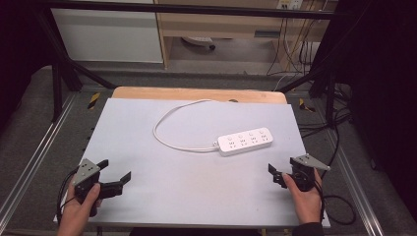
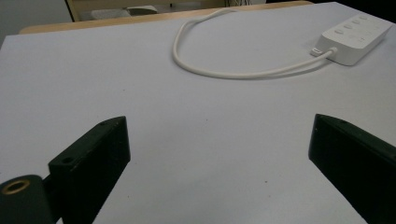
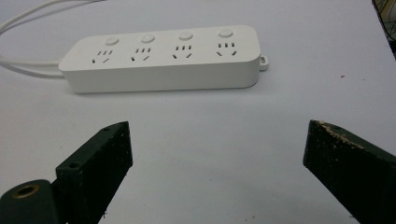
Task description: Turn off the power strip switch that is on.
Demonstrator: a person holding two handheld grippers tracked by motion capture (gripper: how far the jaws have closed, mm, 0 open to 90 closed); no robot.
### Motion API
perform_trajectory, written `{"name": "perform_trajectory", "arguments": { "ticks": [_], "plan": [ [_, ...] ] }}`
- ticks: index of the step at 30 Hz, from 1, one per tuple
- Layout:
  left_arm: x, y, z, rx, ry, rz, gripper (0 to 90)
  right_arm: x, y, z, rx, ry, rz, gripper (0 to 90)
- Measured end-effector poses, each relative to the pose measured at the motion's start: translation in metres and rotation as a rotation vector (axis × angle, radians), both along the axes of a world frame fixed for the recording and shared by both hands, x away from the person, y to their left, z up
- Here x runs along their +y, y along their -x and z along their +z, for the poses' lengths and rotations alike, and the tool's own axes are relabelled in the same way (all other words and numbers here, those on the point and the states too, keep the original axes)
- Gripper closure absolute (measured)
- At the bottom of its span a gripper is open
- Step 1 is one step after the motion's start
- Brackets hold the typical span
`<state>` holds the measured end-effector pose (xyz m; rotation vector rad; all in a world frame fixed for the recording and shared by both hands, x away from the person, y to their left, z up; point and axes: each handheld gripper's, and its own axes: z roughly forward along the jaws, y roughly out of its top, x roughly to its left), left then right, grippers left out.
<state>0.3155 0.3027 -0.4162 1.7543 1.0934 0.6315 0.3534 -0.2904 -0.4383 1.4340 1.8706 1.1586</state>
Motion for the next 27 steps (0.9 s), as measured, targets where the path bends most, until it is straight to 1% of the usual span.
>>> {"name": "perform_trajectory", "arguments": {
  "ticks": [5,8,10,13,14,16,18,20,22,24,25,27],
  "plan": [
    [0.000,0.001,0.001,-0.004,-0.004,-0.008,5.4,0.005,0.002,0.000,-0.011,0.014,0.020,7.1],
    [-0.001,0.001,0.001,-0.001,-0.003,-0.007,5.3,0.007,0.003,0.001,-0.009,-0.001,0.022,6.3],
    [-0.001,0.000,0.000,-0.001,-0.004,-0.009,5.4,0.007,0.004,0.003,-0.025,-0.003,0.025,6.4],
    [-0.002,0.001,0.000,-0.001,-0.003,-0.014,5.4,0.008,0.006,0.005,-0.032,-0.006,0.025,6.5],
    [-0.002,0.001,0.000,-0.002,-0.005,-0.016,5.4,0.008,0.006,0.006,-0.027,-0.012,0.027,6.2],
    [-0.002,0.001,0.001,-0.004,-0.004,-0.016,5.4,0.008,0.007,0.007,-0.032,-0.020,0.033,5.3],
    [-0.002,0.001,0.001,-0.001,0.001,-0.017,5.4,0.008,0.007,0.008,-0.042,-0.017,0.050,3.9],
    [-0.004,0.001,0.000,0.009,0.022,-0.028,5.4,0.008,0.008,0.009,-0.047,-0.026,0.074,2.8],
    [-0.006,0.001,0.001,0.007,0.015,-0.038,5.4,0.007,0.009,0.009,-0.047,-0.043,0.086,2.9],
    [-0.009,0.001,0.000,0.005,0.009,-0.045,5.4,0.007,0.009,0.009,-0.051,-0.040,0.082,3.7],
    [-0.009,0.001,0.000,0.003,-0.003,-0.045,5.4,0.007,0.009,0.009,-0.054,-0.036,0.075,4.4],
    [-0.009,0.002,0.000,0.003,-0.001,-0.047,5.4,0.007,0.009,0.010,-0.057,-0.043,0.064,4.3]
  ]
}}
